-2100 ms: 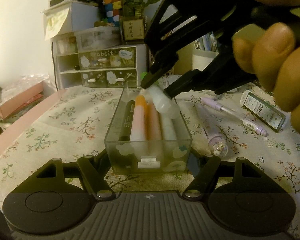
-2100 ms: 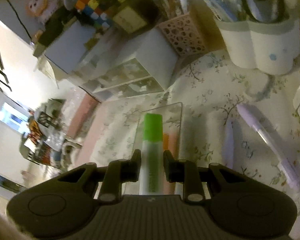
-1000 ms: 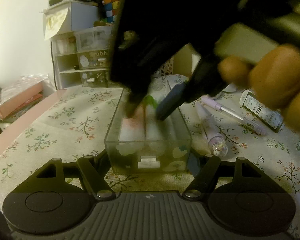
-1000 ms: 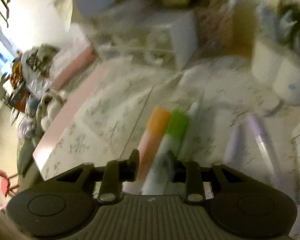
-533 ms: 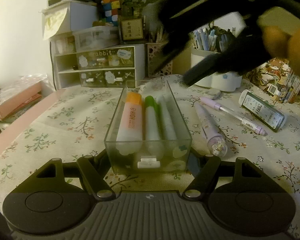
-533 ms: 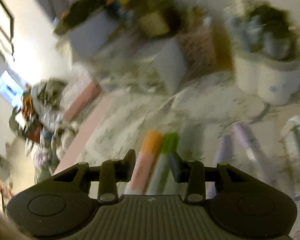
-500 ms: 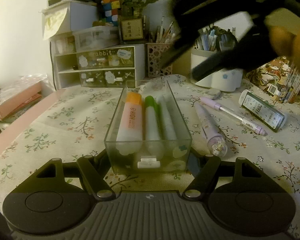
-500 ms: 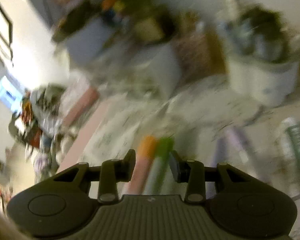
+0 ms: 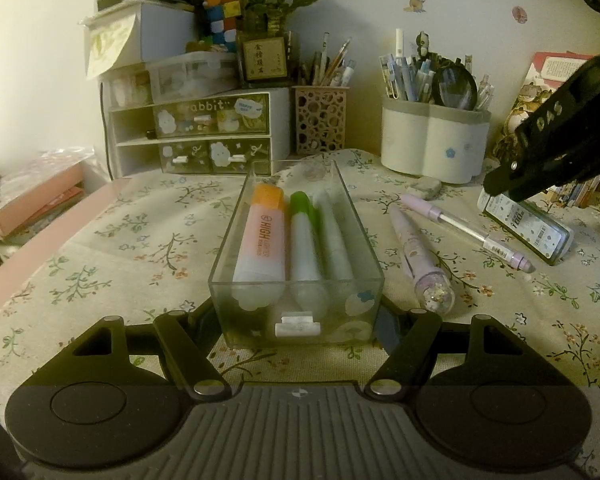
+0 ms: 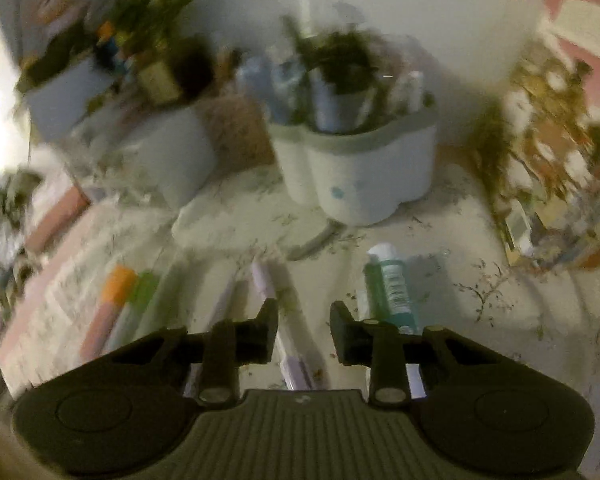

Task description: Organize stationery

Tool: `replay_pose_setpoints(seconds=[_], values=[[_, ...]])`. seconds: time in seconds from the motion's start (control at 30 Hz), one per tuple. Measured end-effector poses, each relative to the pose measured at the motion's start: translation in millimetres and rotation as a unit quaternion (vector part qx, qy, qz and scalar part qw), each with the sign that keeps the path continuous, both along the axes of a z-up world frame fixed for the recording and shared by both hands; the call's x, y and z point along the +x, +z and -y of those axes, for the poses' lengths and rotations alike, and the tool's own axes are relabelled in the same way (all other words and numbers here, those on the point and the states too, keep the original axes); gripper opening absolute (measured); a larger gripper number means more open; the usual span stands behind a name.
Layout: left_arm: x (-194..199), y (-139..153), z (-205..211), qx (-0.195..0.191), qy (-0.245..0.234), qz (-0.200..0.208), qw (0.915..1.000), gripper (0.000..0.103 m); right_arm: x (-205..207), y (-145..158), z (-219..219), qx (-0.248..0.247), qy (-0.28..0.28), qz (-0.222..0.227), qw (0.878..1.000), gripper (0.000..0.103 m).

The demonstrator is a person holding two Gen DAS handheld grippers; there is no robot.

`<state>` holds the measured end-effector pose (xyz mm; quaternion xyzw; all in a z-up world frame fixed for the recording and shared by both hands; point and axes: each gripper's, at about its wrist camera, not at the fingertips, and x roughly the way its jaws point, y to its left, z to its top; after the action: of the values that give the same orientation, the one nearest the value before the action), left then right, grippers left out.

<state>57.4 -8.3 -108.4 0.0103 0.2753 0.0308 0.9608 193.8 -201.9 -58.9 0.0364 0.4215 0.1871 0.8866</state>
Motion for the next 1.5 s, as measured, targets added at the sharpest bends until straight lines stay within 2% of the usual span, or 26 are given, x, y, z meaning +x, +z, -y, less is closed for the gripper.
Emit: replay_pose_setpoints(seconds=[0.07, 0.17, 0.2, 0.33, 0.4, 0.53, 0.67, 0.77, 0.87, 0.93, 1.17, 1.5], values=[[0, 0, 0, -0.001, 0.000, 0.000, 1.0000, 0.073, 0, 3, -2, -0.020, 0.007, 0.018, 1.000, 0.016], [0, 0, 0, -0.001, 0.001, 0.000, 1.0000, 0.073, 4, 13, 25, 0.013, -0.042, 0.029, 0.999, 0.016], [0, 0, 0, -0.001, 0.000, 0.000, 1.0000, 0.073, 6, 15, 30, 0.010, -0.048, 0.033, 0.998, 0.016], [0, 0, 0, -0.001, 0.000, 0.000, 1.0000, 0.073, 4, 4, 17, -0.075, -0.017, 0.033, 0.996, 0.016], [0, 0, 0, -0.001, 0.000, 0.000, 1.0000, 0.073, 0, -5, 8, -0.102, -0.003, 0.031, 0.994, 0.016], [0, 0, 0, -0.001, 0.000, 0.000, 1.0000, 0.073, -15, -18, -20, -0.201, 0.022, 0.075, 0.976, 0.015], [0, 0, 0, -0.001, 0.000, 0.000, 1.0000, 0.073, -19, -17, -34, -0.238, 0.052, 0.074, 0.967, 0.015], [0, 0, 0, -0.001, 0.000, 0.000, 1.0000, 0.073, -19, -13, -26, -0.222, 0.055, 0.062, 0.972, 0.015], [0, 0, 0, -0.001, 0.000, 0.000, 1.0000, 0.073, -17, -8, -17, -0.155, 0.059, 0.039, 0.985, 0.014], [0, 0, 0, -0.001, 0.000, 0.000, 1.0000, 0.073, -17, -7, -11, -0.126, 0.055, 0.027, 0.990, 0.014], [0, 0, 0, -0.001, 0.001, 0.000, 1.0000, 0.073, -18, 3, -4, -0.107, 0.027, 0.036, 0.993, 0.013], [0, 0, 0, -0.001, 0.001, 0.000, 1.0000, 0.073, -21, 33, -18, -0.015, 0.009, 0.034, 0.999, 0.012]])
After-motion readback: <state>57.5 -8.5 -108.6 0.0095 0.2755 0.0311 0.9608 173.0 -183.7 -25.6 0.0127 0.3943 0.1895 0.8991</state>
